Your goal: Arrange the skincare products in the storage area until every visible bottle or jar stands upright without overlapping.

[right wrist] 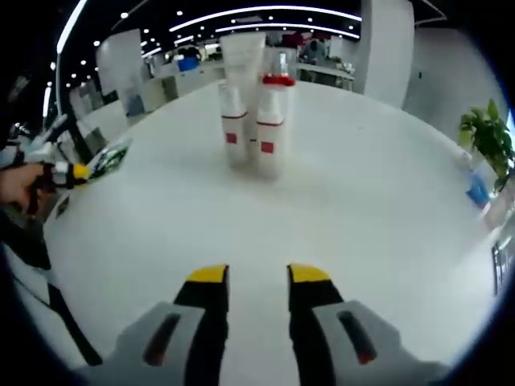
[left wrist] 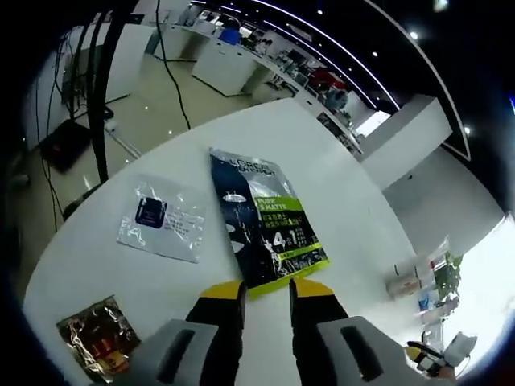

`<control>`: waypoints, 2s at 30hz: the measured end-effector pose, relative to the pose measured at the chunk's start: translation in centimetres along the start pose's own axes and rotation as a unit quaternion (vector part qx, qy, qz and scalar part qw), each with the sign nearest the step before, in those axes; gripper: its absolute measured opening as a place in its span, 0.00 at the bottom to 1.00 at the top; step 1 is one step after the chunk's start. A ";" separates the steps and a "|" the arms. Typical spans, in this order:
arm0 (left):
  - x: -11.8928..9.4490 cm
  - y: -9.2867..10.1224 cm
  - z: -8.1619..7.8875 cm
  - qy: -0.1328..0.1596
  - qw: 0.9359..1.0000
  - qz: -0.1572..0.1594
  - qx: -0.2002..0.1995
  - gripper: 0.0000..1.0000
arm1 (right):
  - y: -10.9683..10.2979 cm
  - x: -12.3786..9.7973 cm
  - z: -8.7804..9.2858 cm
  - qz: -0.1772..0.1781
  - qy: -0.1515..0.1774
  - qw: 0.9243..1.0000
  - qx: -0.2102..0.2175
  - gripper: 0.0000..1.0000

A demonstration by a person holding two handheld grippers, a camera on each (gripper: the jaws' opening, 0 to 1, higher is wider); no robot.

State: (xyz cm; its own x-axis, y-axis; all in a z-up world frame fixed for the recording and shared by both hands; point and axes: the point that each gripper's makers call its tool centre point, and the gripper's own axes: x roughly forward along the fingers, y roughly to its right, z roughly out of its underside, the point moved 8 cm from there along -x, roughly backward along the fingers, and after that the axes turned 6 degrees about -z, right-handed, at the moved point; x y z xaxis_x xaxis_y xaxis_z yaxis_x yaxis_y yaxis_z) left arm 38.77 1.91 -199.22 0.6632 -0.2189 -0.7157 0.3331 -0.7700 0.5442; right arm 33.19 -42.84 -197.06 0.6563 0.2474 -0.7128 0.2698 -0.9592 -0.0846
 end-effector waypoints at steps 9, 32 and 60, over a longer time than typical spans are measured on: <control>0.0 -0.6 0.1 0.010 1.000 -0.022 -0.020 0.04 | 0.6 -0.6 0.3 0.009 0.000 1.000 0.006 0.26; -2.7 3.7 -0.6 -0.015 0.986 0.155 -0.061 0.00 | -5.3 0.1 -2.1 -0.165 0.061 0.980 0.091 0.25; -7.7 11.1 2.4 -0.133 0.921 0.355 -0.090 0.00 | -15.3 1.3 -6.4 -0.491 0.065 0.741 0.454 0.50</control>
State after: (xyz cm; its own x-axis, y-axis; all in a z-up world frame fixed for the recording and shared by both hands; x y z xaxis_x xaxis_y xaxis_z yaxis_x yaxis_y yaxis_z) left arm 35.75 -6.33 -188.71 0.5763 -0.7866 -0.2215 0.0006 -0.2707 0.9627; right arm 34.42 -26.96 -192.27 0.5366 0.8409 0.0702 0.1148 0.0097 -0.9933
